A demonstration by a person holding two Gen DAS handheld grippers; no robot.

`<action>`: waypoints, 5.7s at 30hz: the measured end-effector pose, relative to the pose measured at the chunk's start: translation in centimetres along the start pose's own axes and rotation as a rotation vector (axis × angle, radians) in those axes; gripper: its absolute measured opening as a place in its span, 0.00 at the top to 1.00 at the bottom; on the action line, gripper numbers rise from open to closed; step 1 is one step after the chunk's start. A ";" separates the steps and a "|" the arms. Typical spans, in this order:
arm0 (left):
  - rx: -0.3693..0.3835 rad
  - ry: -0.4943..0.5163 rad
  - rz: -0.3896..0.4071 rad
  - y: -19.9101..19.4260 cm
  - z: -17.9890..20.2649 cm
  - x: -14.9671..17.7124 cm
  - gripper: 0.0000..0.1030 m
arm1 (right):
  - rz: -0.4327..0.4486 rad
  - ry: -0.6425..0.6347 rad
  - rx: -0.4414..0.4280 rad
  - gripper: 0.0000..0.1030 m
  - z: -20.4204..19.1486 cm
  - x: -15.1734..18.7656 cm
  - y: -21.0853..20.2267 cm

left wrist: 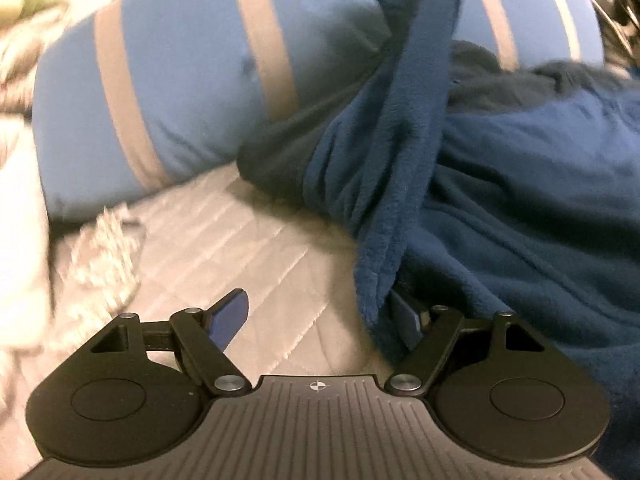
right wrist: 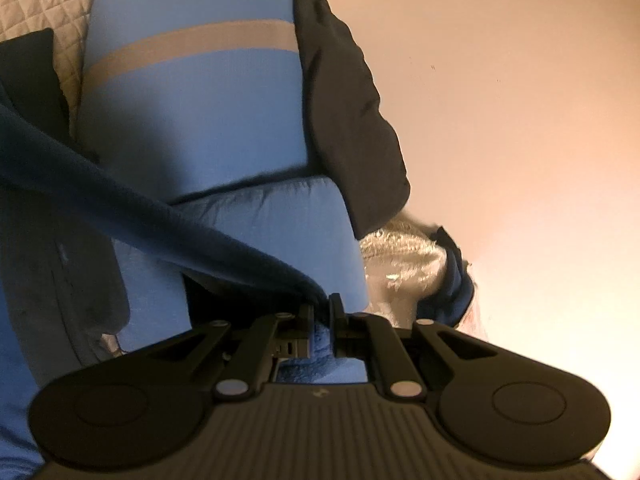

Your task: Fold clothes

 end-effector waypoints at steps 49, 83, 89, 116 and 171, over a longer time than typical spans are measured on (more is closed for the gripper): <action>-0.021 0.156 0.023 0.2 0.8 -5.1 0.92 | -0.038 0.057 -0.323 0.94 -16.2 15.3 -11.3; -0.046 0.562 -0.009 0.7 3.5 -1.1 0.90 | -0.068 0.388 -0.796 0.56 -22.2 14.2 -22.5; -0.050 0.504 -0.014 0.4 3.4 -0.7 0.90 | -0.083 0.705 -0.786 0.30 -17.7 16.9 -22.5; -0.086 0.388 -0.030 0.9 3.0 -0.7 0.80 | -0.414 1.924 -0.618 0.32 -19.6 29.1 -12.5; 0.230 -1.006 -0.030 3.1 -6.0 3.1 0.81 | -0.232 1.193 -0.344 0.18 -9.2 16.7 -16.9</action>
Point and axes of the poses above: each gripper's, at about its wrist camera, not at the fingertips, and y roughly the way its jaws point, z to its right, x to its underside, the point moved 5 cm from there along y, roughly the way its jaws point, and after that the axes turned 14 degrees about z, right-handed, at the moved point
